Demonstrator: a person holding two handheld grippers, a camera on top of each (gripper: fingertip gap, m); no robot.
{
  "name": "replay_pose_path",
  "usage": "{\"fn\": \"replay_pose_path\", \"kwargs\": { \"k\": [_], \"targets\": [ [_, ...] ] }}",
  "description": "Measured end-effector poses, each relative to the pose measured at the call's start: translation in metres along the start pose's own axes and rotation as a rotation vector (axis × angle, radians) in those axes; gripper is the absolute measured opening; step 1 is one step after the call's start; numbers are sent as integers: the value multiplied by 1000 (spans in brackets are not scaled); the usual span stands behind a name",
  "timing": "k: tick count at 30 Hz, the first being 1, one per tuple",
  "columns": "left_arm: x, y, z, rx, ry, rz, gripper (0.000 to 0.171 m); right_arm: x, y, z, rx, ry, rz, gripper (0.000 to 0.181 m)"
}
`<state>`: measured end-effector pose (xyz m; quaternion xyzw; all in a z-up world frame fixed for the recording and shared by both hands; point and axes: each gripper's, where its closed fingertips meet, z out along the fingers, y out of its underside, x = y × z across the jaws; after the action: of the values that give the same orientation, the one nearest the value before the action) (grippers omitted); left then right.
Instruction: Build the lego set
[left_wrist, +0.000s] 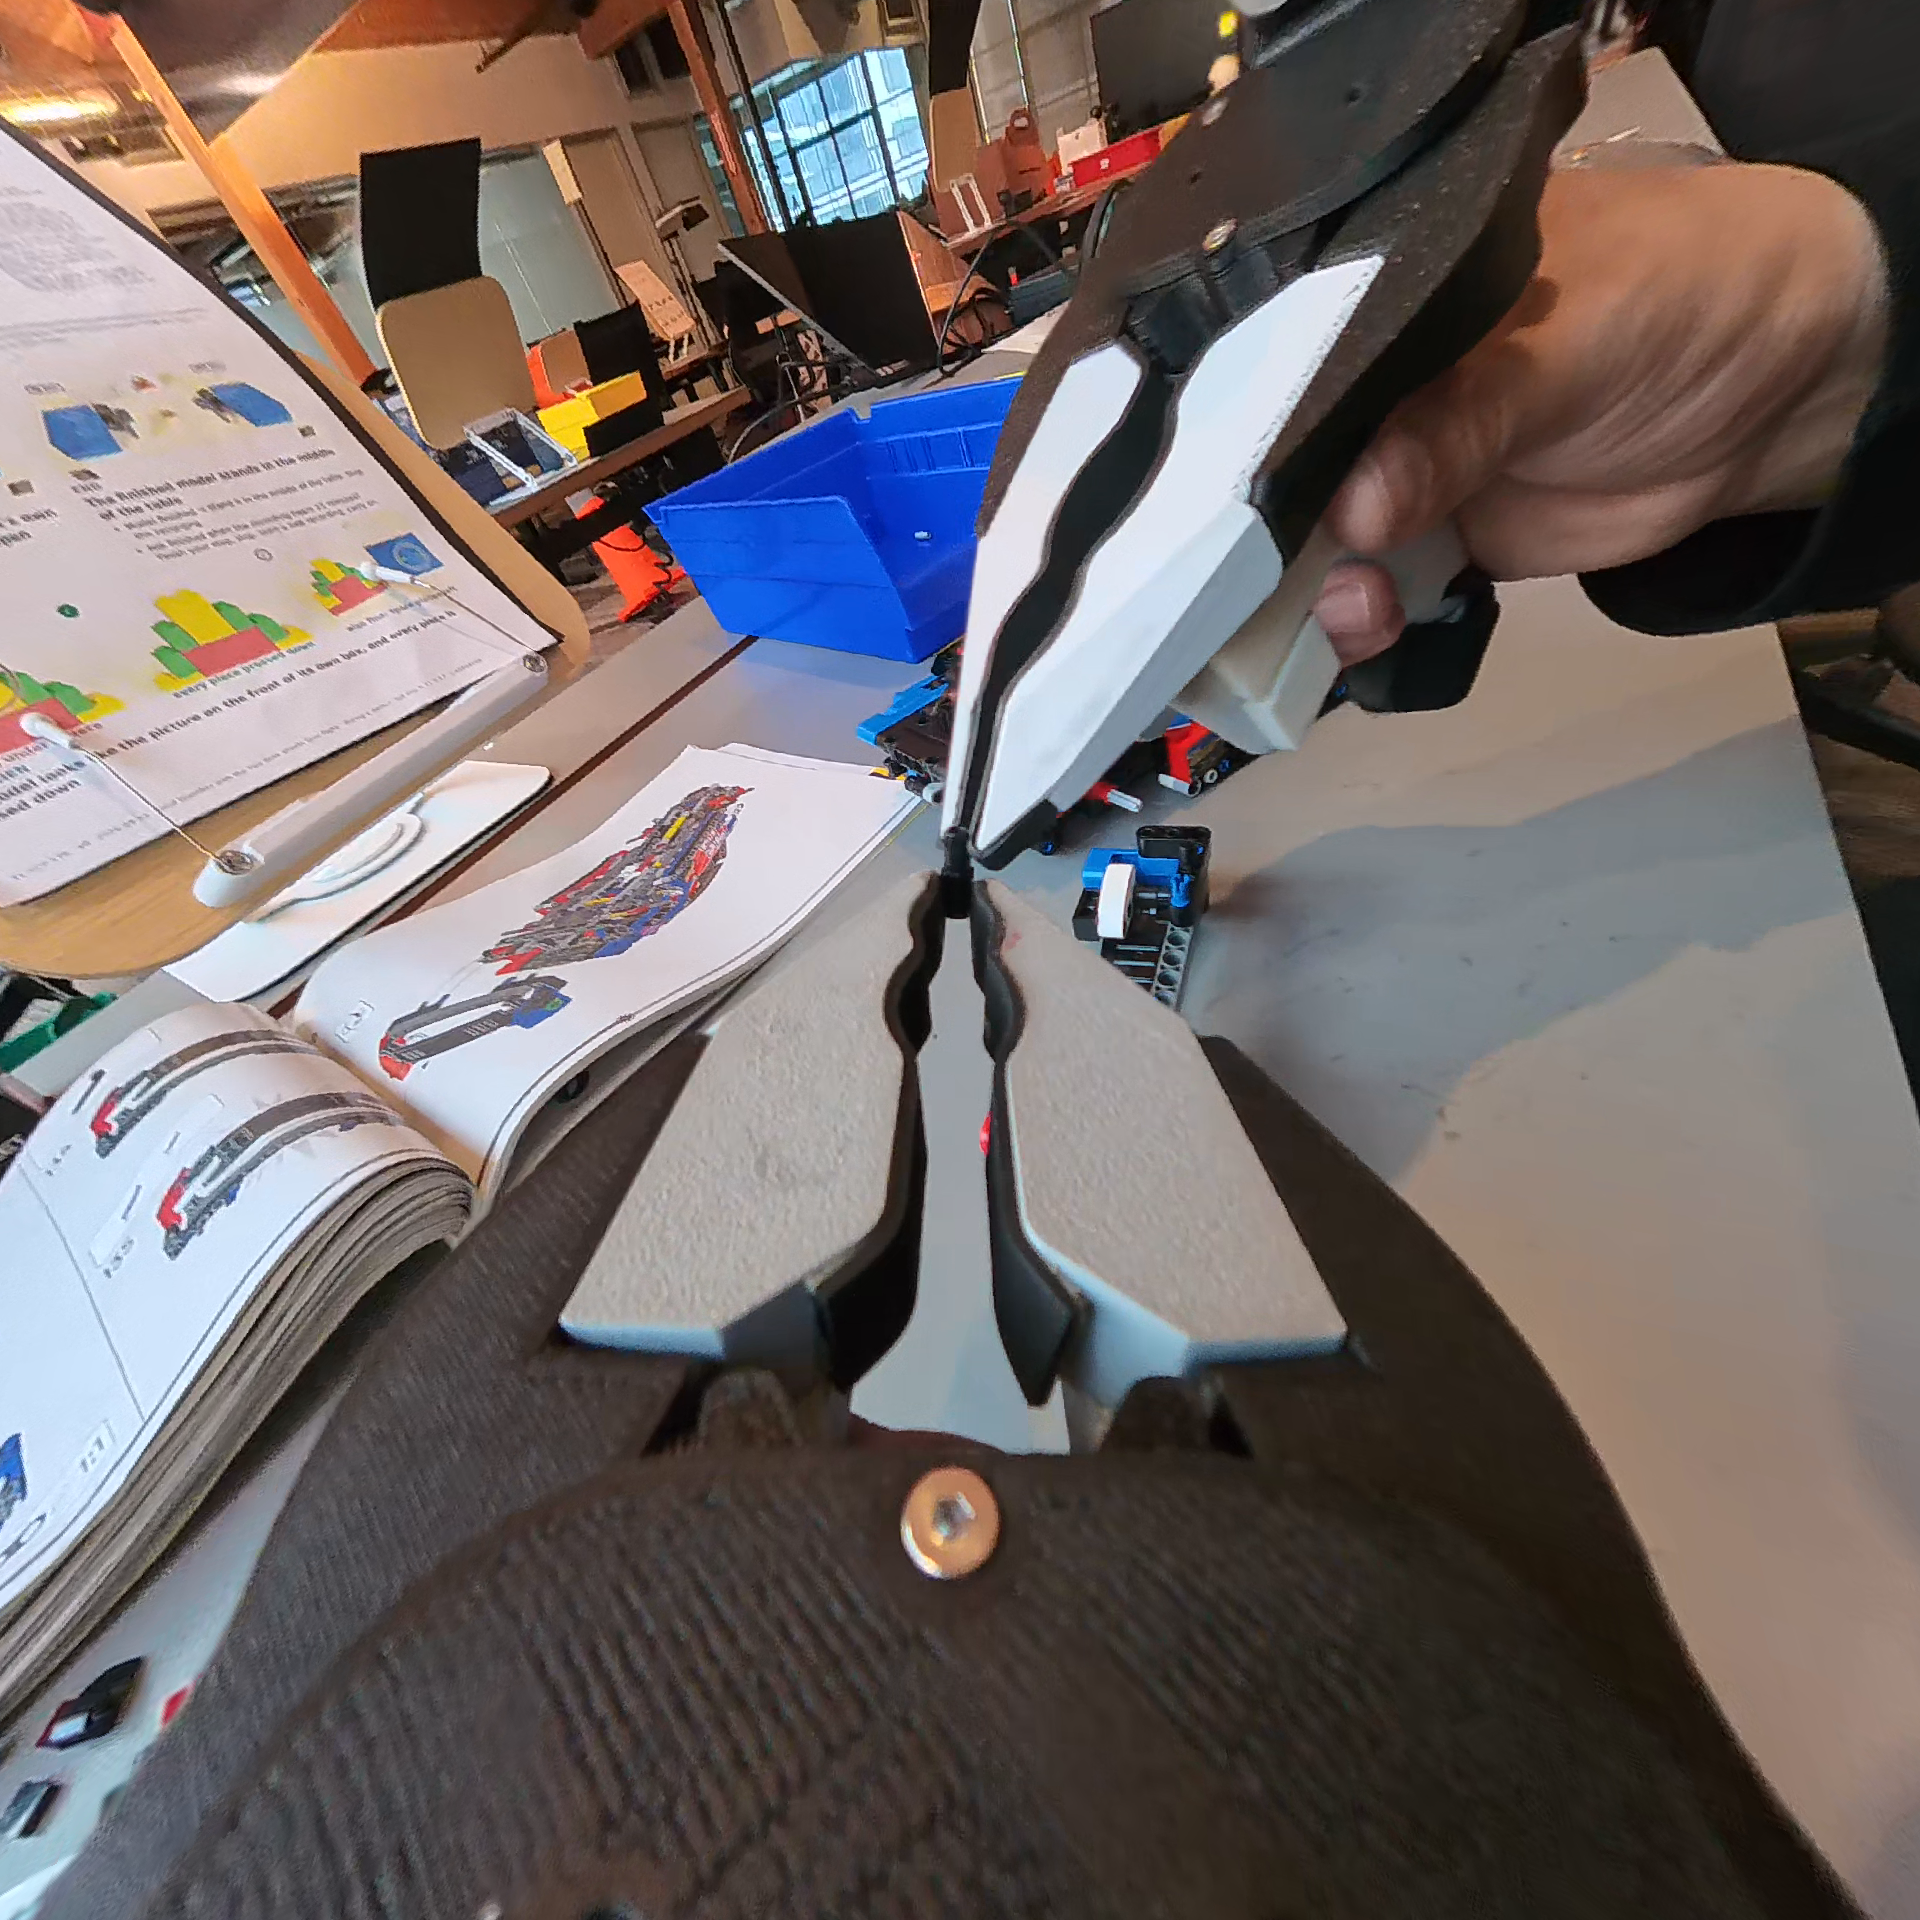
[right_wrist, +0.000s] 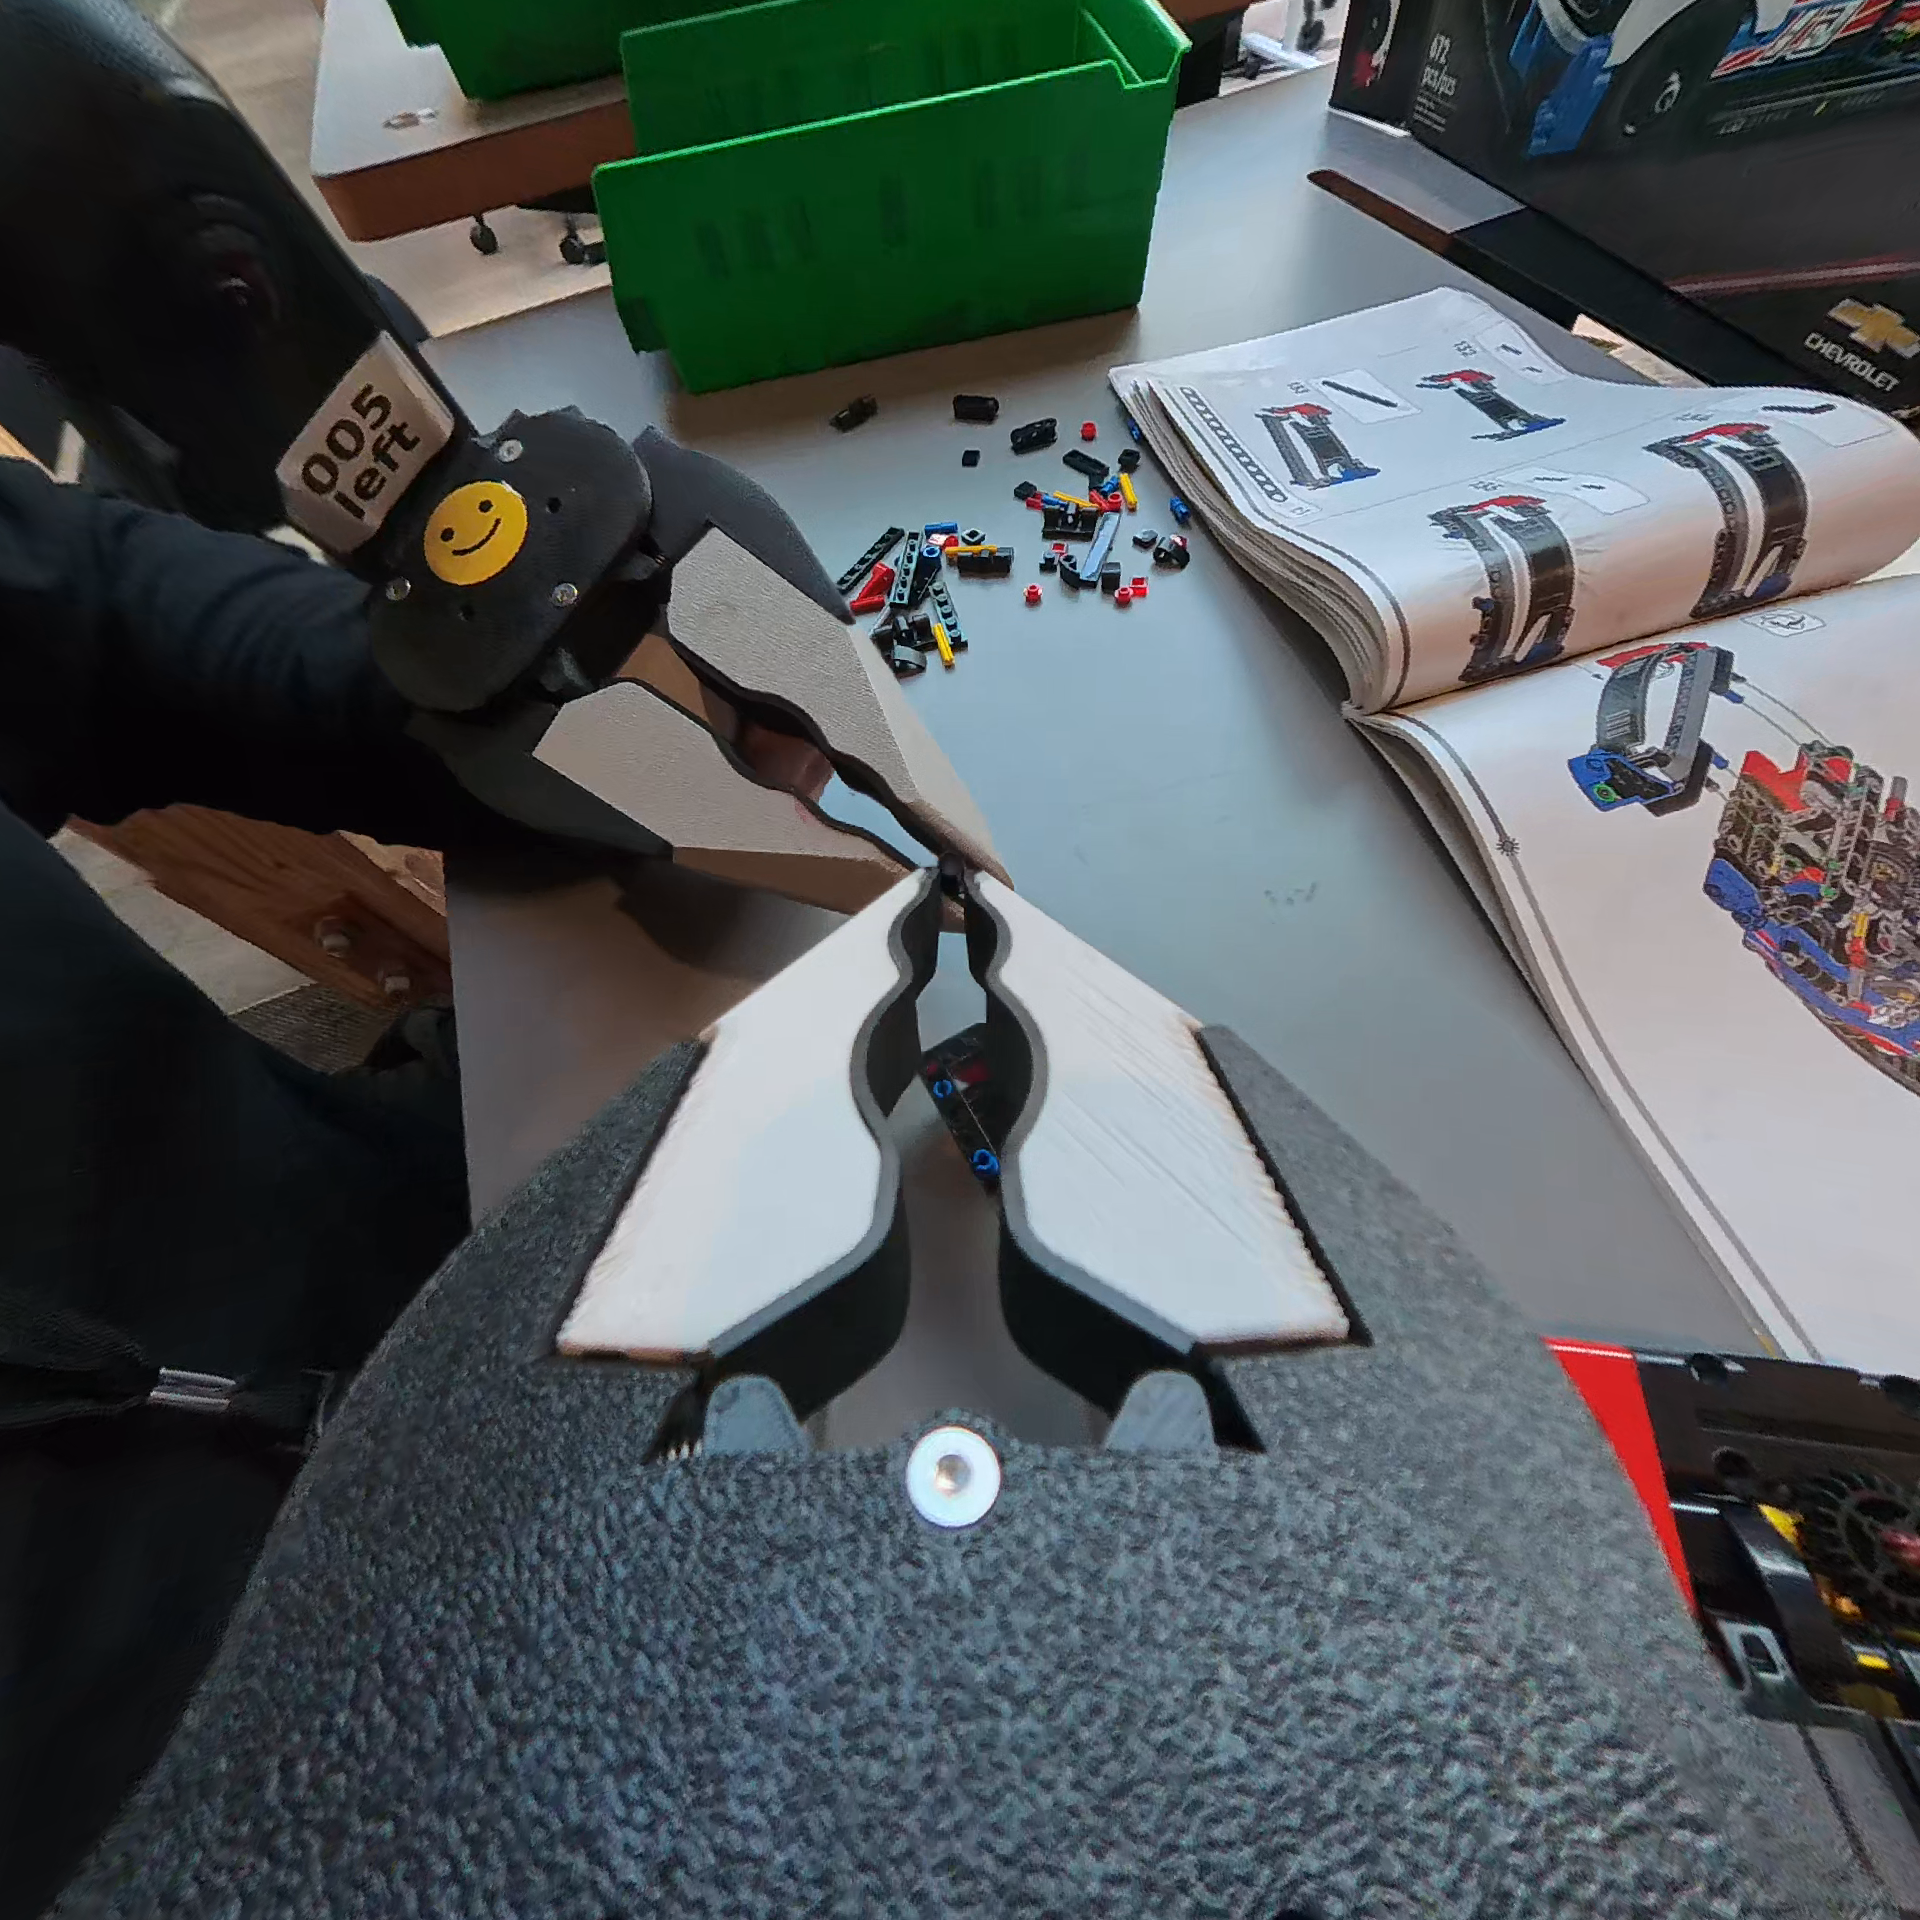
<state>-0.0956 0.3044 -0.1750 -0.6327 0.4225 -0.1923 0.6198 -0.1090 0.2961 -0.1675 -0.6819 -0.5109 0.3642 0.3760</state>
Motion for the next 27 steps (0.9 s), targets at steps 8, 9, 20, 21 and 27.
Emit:
{"fn": "replay_pose_path", "kwargs": {
  "k": [8,9,20,21,27],
  "targets": [
    [3,4,1,-25,38,-60,2,1,1,4,-59,79,-145,5],
    [3,5,1,-26,35,-60,2,2,1,4,-65,79,-149,5],
    [2,2,-1,-14,25,-58,2,-1,-2,2,-92,96,-207,5],
    [2,2,-1,-17,24,-57,2,-1,-1,2,-104,95,-218,4],
    [10,26,0,-135,138,-133,27,6,11,-3,-196,81,-239,4]
  ]
}}
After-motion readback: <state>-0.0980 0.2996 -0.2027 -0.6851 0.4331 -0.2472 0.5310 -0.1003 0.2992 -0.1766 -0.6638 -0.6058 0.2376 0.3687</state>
